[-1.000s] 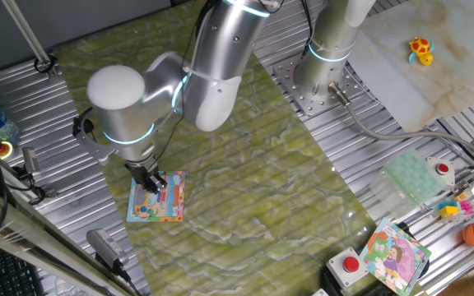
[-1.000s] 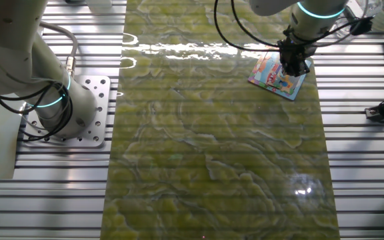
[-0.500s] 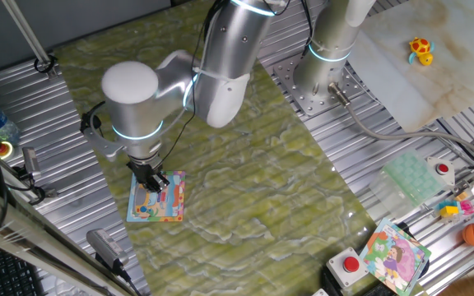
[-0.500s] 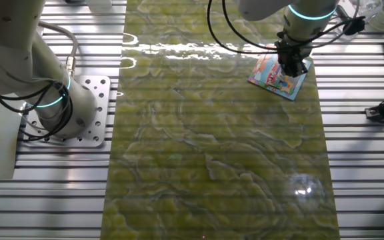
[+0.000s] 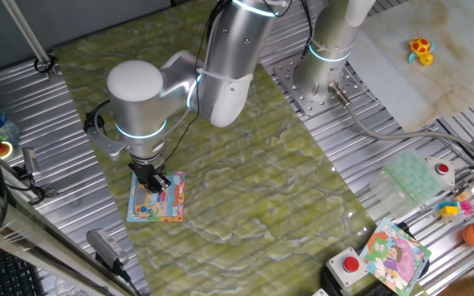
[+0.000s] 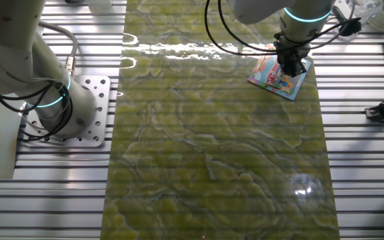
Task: Assemble one piece of a puzzle
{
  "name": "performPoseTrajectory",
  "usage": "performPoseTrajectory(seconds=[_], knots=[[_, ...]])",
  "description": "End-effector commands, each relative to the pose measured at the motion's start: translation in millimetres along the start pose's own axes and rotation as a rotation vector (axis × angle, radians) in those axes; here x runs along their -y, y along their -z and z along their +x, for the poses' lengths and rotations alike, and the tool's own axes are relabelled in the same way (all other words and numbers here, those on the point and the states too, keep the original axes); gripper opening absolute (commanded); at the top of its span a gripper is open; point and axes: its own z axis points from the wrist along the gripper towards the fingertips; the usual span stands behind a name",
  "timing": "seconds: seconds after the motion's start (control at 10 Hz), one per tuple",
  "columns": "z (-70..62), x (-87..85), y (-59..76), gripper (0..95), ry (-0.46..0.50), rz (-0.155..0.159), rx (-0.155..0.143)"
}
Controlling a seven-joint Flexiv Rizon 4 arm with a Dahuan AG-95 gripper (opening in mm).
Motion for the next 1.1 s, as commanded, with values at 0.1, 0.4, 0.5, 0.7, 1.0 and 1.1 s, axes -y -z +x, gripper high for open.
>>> performPoseTrajectory(seconds=[0.1,0.4,0.5,0.7,1.0,1.1], knots=[[-0.8,-0.2,-1.4,0.0,0.001,0.001,0.010],[-0.8,-0.5,-3.3,0.0,0.002,0.004,0.008],[-0.8,-0.3,-3.8,0.0,0.002,0.005,0.008],[-0.7,0.0,-4.6,0.0,0.002,0.007,0.007],[-0.8,-0.4,-4.2,0.0,0.002,0.004,0.008],[-0.9,-1.0,-4.1,0.0,0.001,0.003,0.009]])
